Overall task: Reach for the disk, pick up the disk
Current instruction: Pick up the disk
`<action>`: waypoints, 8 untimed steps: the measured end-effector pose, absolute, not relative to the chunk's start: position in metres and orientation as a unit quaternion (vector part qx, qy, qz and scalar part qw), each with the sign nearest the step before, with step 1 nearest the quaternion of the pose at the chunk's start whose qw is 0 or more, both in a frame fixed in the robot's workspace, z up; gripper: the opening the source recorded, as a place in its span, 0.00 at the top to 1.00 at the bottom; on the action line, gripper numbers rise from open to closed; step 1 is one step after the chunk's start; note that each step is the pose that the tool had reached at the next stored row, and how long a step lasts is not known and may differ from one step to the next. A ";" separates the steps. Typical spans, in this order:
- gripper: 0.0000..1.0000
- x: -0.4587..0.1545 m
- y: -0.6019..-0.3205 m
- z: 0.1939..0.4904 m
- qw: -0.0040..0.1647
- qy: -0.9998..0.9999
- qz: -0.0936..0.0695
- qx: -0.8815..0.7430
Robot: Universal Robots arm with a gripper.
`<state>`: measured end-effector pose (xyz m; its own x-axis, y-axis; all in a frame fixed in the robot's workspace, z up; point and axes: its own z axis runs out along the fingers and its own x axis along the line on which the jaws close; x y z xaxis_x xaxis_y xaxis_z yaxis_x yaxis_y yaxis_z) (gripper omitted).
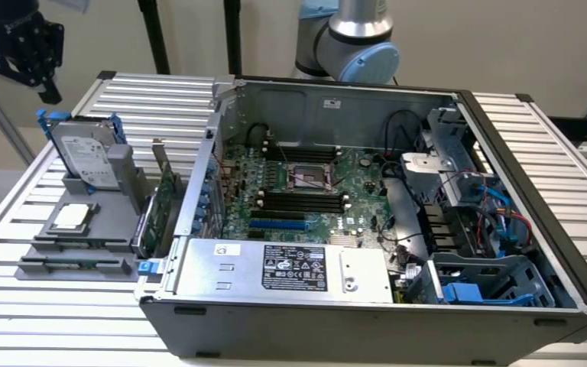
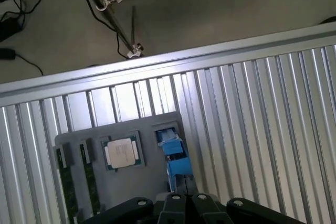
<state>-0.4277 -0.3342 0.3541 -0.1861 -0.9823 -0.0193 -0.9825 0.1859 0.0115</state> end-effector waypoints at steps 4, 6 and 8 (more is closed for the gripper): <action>0.89 -0.428 -0.332 0.354 0.004 0.764 0.011 -0.645; 0.82 -0.428 -0.332 0.354 0.004 0.764 0.011 -0.645; 0.76 -0.428 -0.332 0.354 0.004 0.764 0.010 -0.645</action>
